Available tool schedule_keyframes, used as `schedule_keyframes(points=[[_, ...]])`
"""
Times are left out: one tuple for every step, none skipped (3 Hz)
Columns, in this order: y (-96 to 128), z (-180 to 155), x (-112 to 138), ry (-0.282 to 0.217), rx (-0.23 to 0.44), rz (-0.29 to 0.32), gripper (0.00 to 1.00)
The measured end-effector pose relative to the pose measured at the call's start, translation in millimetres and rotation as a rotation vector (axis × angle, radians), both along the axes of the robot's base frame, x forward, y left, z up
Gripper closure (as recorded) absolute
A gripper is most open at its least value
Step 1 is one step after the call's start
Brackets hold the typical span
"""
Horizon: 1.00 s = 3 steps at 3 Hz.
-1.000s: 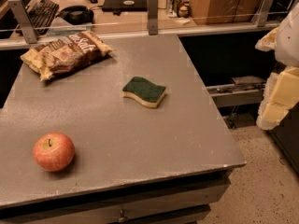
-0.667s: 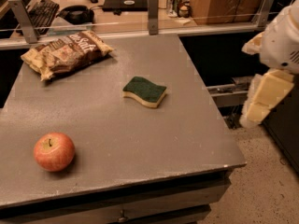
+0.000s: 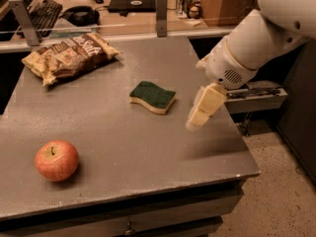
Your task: Move sponge near brown chip bag
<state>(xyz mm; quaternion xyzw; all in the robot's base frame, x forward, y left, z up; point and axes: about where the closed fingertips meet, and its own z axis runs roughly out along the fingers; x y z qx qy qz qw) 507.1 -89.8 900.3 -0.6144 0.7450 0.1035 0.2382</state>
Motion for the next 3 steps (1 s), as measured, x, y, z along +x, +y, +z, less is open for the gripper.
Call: schedule_keyframes(points=[[48,-16,20,-0.009,0.065,0.017,0.00],[87,-41,45,-0.007,0.119,-0.002,0.02],[105,-59,55,0.005,0.145,-0.018,0.25]])
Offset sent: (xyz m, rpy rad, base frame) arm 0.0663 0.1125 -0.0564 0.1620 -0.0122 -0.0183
